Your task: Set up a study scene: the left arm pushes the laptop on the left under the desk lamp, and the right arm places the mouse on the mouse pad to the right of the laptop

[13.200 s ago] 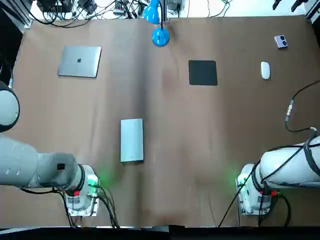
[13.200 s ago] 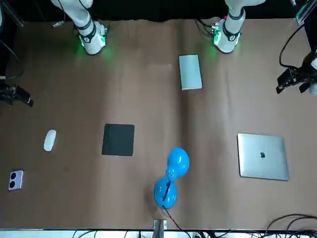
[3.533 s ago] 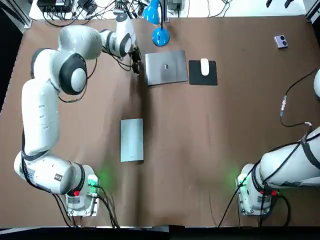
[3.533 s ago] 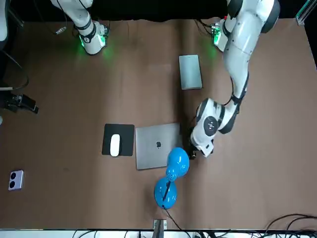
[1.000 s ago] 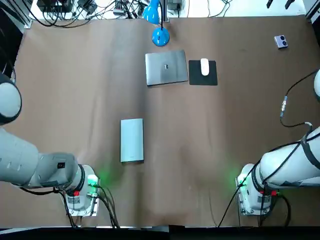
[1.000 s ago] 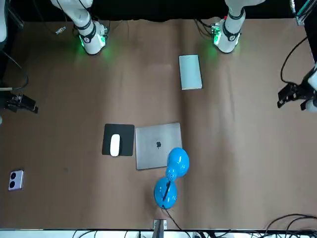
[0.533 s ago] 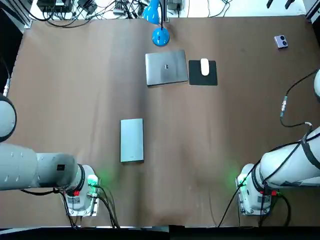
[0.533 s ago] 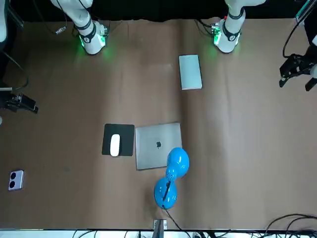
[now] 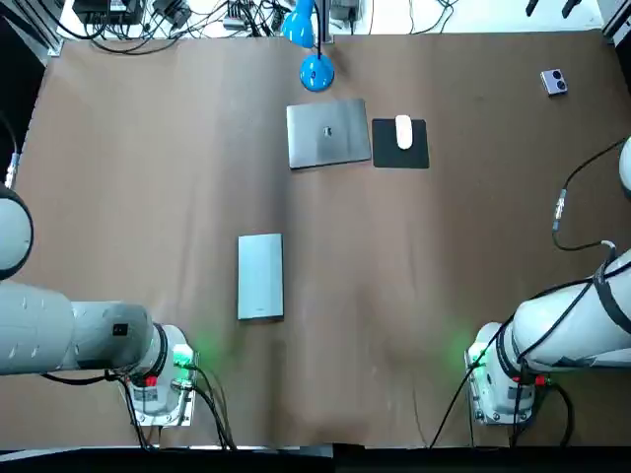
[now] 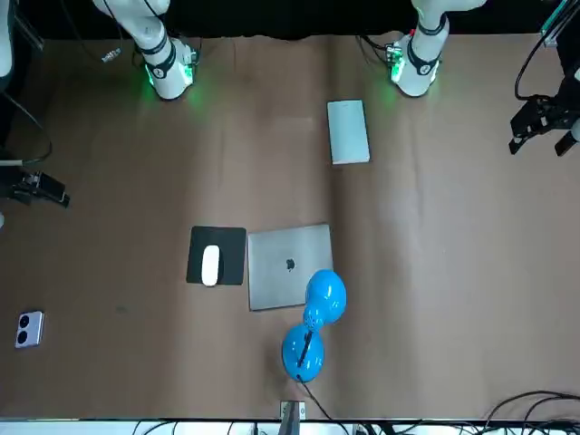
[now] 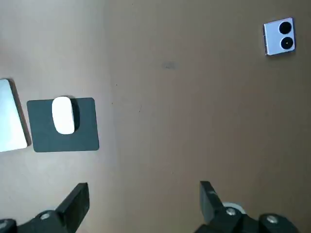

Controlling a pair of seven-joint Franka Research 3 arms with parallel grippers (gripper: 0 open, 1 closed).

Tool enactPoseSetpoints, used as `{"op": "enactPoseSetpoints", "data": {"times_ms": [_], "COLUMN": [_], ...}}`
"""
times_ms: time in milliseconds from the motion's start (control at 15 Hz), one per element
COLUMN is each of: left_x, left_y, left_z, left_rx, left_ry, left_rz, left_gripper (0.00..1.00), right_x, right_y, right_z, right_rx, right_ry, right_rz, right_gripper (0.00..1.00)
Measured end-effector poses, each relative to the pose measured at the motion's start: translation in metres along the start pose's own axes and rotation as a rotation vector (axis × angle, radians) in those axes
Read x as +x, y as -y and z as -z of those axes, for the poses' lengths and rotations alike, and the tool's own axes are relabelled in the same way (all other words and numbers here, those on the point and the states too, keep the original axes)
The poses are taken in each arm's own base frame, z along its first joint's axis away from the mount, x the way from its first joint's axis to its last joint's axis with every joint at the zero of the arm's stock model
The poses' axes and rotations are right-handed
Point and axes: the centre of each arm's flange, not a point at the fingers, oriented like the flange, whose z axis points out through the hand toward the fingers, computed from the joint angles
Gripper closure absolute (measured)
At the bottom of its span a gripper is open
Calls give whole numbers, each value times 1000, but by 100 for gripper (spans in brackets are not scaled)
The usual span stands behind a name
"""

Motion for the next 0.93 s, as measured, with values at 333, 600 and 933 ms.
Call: {"op": "enactPoseSetpoints", "data": {"times_ms": [333,600,933], "left_x": [0,1,1], "left_y": [-4,-4,-4], "left_z": [0,0,-1], "left_rx": [-33,-35,-35], "left_ry": [-2,-2,0], "left_rz": [12,32,35], "left_gripper": [0,0,0], "right_x": [0,0,0], "right_y": [0,0,0], "right_z": [0,0,0], "right_rx": [0,0,0], "right_ry": [0,0,0], "right_rz": [0,0,0], "right_gripper": [0,0,0]}}
